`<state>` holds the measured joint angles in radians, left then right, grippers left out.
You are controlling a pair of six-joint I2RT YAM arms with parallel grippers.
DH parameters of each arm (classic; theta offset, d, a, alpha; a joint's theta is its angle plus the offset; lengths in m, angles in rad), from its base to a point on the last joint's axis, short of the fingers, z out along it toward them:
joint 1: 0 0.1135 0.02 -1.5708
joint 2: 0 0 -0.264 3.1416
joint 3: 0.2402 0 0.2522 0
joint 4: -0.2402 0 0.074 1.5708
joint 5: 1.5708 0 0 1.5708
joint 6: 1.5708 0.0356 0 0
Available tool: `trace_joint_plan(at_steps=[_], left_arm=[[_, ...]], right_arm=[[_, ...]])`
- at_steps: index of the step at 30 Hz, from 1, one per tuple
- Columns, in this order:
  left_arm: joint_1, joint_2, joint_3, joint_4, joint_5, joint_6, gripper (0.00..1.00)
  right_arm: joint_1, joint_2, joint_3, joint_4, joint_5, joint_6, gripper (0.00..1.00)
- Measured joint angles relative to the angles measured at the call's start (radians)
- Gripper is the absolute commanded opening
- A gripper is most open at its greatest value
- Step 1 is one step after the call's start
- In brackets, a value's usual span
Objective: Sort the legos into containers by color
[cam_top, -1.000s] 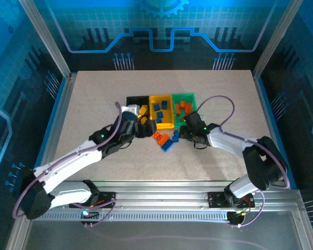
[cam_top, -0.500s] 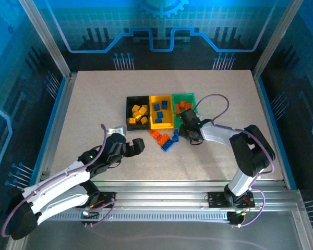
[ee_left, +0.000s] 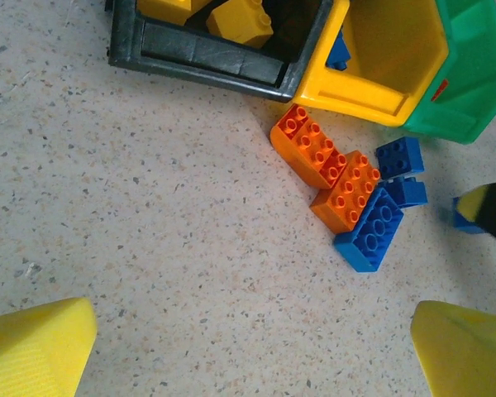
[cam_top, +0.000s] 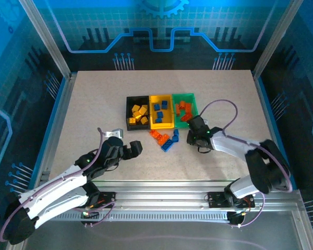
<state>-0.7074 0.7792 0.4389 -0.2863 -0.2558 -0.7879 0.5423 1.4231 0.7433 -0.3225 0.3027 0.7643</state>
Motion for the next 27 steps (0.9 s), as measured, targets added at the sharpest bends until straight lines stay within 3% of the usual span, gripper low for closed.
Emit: trace_joint_plan(at_steps=[4,8,21,23,27], left_arm=[[0.000,-0.008,-0.024,-0.005,0.000,0.000,0.99],[-0.001,-0.017,-0.032,-0.008,0.000,-0.001,0.99],[-0.001,-0.047,-0.037,-0.030,0.017,-0.026,0.99],[-0.001,-0.055,-0.037,-0.037,0.019,-0.026,0.99],[-0.001,-0.080,-0.043,-0.050,0.020,-0.026,0.99]], right_arm=[[0.074,-0.138,0.038,-0.039,-0.019,-0.058,0.39],[0.164,-0.098,0.203,-0.070,-0.026,-0.118,0.41],[0.150,0.554,0.861,-0.126,0.011,-0.179,0.43],[0.135,0.601,0.901,-0.144,0.011,-0.179,0.48],[0.105,0.651,0.957,-0.176,0.007,-0.186,0.70]])
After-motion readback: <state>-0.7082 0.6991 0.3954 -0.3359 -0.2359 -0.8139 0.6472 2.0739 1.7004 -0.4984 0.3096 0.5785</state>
